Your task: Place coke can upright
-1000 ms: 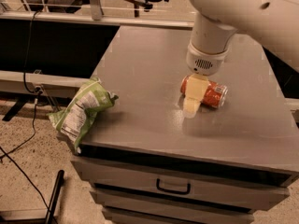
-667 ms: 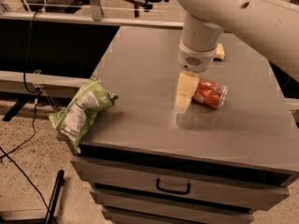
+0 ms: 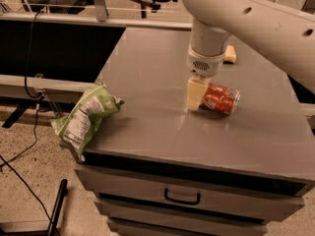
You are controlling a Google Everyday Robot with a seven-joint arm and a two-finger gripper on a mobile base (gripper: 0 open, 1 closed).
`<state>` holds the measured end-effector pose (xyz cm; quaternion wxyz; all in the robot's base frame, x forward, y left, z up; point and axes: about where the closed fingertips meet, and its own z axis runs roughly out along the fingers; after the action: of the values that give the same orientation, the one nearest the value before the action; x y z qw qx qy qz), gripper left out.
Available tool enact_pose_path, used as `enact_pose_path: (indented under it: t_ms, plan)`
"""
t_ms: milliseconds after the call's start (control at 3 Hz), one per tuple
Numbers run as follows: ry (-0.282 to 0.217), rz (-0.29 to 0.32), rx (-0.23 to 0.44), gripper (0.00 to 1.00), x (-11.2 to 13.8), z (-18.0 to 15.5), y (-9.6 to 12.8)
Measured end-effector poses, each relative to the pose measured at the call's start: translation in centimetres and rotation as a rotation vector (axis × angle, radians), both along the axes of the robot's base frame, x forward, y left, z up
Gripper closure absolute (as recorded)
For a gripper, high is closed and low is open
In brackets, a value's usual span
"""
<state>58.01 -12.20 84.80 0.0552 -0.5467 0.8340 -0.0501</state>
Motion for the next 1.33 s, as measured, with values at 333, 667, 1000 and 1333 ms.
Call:
enact_pose_path:
  t_ms: [333, 667, 1000, 1333]
  plan:
    - [-0.033, 0.013, -0.034, 0.64, 0.1, -0.2, -0.1]
    - [-0.082, 0.061, -0.043, 0.87, -0.2, 0.8, 0.6]
    - [-0.142, 0.082, 0.017, 1.0, -0.2, 3.2, 0.7]
    - [-0.156, 0.052, 0.19, 1.0, -0.9, 6.5, 0.8]
